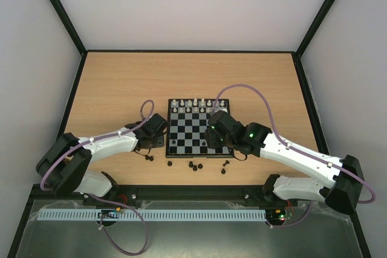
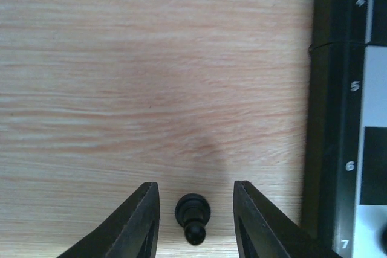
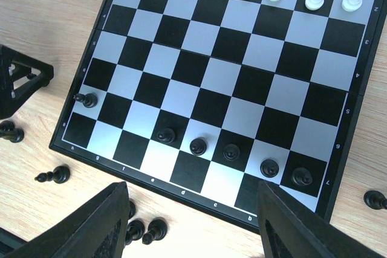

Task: Set up the chess pieces on the board
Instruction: Pick up the chess piece at the center of the board, then place the chess piece on the chessboard, then pick up the chess piece at the center of the board.

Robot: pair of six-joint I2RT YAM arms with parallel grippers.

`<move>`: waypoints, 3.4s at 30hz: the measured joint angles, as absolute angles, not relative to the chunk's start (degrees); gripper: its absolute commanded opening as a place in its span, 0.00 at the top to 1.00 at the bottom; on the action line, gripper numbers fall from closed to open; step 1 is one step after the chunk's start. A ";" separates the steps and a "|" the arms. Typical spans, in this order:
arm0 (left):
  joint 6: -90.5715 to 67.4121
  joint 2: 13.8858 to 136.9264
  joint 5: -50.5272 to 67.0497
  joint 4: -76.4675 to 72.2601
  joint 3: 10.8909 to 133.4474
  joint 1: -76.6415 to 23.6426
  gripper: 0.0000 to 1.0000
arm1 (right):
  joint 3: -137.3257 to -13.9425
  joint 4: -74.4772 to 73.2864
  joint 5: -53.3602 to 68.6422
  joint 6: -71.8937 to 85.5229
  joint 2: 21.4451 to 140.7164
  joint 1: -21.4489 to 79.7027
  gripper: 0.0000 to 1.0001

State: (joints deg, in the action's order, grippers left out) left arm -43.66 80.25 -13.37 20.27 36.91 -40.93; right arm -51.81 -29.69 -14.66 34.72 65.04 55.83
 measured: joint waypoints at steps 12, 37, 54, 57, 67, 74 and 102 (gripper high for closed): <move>-43.40 79.68 -12.60 20.10 35.55 -40.91 0.95 | -51.81 -29.63 -14.59 34.68 65.80 55.83 0.42; -41.78 82.91 -13.65 29.95 54.83 -55.31 0.97 | -53.52 -33.87 -18.11 35.22 57.87 55.83 0.42; -41.50 93.38 -13.28 28.40 55.35 -57.23 0.91 | -54.24 -36.34 -19.53 35.29 55.33 55.83 0.42; -41.39 94.19 -13.28 27.70 55.46 -57.21 0.91 | -54.15 -36.34 -19.51 35.40 55.27 55.83 0.42; -41.15 95.61 -13.30 26.85 55.68 -57.21 0.69 | -53.89 -36.34 -19.51 35.42 55.05 55.83 0.41; -41.08 95.18 -13.37 26.72 56.21 -57.21 0.58 | -53.76 -36.36 -19.51 35.42 55.00 55.83 0.38; -43.33 57.91 -21.67 34.33 50.83 -58.19 0.01 | -48.21 -29.32 -20.62 38.22 64.51 51.09 0.01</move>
State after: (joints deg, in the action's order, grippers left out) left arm -43.33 57.91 -21.67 34.33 50.83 -58.19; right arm -48.21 -29.32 -20.62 38.22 64.51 51.09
